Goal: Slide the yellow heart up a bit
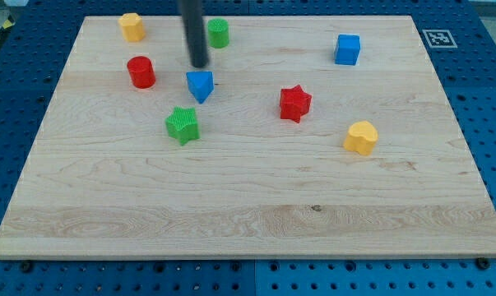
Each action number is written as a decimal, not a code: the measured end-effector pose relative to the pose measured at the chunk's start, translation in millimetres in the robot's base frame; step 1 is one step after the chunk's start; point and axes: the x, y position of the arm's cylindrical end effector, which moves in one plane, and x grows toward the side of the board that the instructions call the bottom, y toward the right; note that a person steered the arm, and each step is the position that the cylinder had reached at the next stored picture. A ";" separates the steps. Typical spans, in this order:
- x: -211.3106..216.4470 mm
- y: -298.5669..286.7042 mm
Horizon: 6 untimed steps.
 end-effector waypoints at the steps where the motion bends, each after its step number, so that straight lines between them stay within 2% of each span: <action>1: 22.5 91.1; 2: 45.0 186.9; 3: 97.3 248.0; 4: 155.9 274.6; 5: 191.5 268.8; 6: 187.2 212.4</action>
